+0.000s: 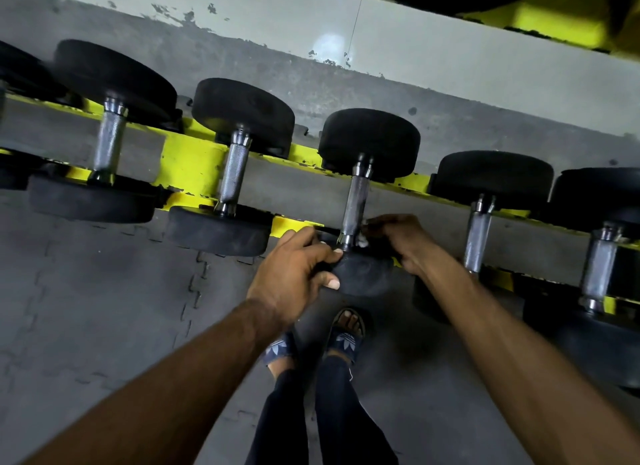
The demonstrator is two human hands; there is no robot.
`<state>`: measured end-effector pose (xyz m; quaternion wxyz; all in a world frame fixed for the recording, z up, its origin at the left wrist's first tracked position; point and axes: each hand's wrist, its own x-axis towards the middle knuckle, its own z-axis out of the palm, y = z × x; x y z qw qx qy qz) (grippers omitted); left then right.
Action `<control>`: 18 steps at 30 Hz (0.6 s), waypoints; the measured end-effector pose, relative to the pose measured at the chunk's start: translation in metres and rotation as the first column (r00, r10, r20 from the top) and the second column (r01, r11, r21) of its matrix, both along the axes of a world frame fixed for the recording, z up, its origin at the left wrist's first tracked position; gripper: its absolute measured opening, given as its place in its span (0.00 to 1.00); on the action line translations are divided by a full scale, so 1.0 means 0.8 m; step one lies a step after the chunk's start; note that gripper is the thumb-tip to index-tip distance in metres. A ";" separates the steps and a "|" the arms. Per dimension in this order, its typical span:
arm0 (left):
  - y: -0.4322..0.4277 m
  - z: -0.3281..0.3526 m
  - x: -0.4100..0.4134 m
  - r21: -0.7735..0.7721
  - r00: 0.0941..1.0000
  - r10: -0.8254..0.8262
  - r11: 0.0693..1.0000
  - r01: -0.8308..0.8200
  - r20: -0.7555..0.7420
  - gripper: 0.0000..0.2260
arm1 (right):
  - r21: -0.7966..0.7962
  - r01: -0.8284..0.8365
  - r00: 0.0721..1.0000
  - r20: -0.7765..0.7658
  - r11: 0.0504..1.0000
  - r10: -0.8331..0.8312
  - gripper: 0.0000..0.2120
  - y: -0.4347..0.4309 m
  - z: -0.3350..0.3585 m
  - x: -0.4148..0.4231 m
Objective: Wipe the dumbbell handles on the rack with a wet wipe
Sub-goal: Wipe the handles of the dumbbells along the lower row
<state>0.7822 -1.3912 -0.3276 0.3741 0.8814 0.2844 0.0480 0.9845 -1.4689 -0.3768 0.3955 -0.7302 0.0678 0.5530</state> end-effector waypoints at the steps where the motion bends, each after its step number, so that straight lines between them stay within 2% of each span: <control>1: 0.000 0.000 -0.001 0.002 1.000 -0.003 1.000 0.003 0.003 0.14 | 0.002 -0.013 1.000 0.005 1.000 0.013 0.06 0.001 0.001 0.001; 3: -0.001 -0.001 -0.001 0.008 1.000 -0.002 1.000 0.002 0.008 0.15 | 0.079 0.076 0.997 0.025 0.994 -0.078 0.07 0.012 0.001 0.010; 5: -0.002 -0.002 -0.001 0.012 1.000 0.002 1.000 -0.003 0.010 0.14 | 0.191 0.293 0.955 -0.010 0.937 -0.297 0.09 0.028 0.001 0.017; 7: -0.002 -0.003 -0.001 0.015 1.000 -0.002 1.000 0.002 0.012 0.14 | 0.250 0.393 0.915 -0.009 0.885 -0.404 0.09 0.036 0.001 0.013; 9: -0.003 -0.005 -0.002 0.020 1.000 -0.005 1.000 0.005 0.015 0.14 | 0.261 0.280 0.946 0.090 0.924 -0.312 0.09 0.026 0.004 0.001; 11: -0.004 -0.005 -0.002 0.025 1.000 -0.001 1.000 0.000 0.020 0.14 | 0.208 -0.012 0.958 0.283 0.978 -0.048 0.09 0.005 0.002 -0.007; 12: -0.005 -0.005 -0.003 0.028 1.000 0.003 1.000 -0.003 0.022 0.15 | 0.131 -0.221 0.897 0.415 0.966 0.148 0.09 -0.003 0.002 -0.008; 13: -0.006 -0.006 -0.004 0.032 1.000 0.007 0.999 -0.007 0.022 0.15 | 0.046 -0.417 0.779 0.533 0.908 0.330 0.09 -0.008 0.001 -0.008; 14: -0.008 -0.008 -0.005 0.033 1.000 0.015 0.999 -0.016 0.024 0.15 | -0.013 -0.562 0.638 0.630 0.827 0.444 0.08 -0.008 0.001 -0.006; 17: -0.014 -0.012 -0.009 0.029 0.998 0.050 0.998 -0.051 0.027 0.17 | -0.086 -0.782 0.282 0.835 0.617 0.473 0.05 0.016 0.012 0.003; 18: -0.016 -0.014 -0.009 0.028 0.998 0.059 0.998 -0.059 0.021 0.17 | -0.170 -0.811 0.149 0.866 0.560 0.477 0.07 0.029 0.016 0.005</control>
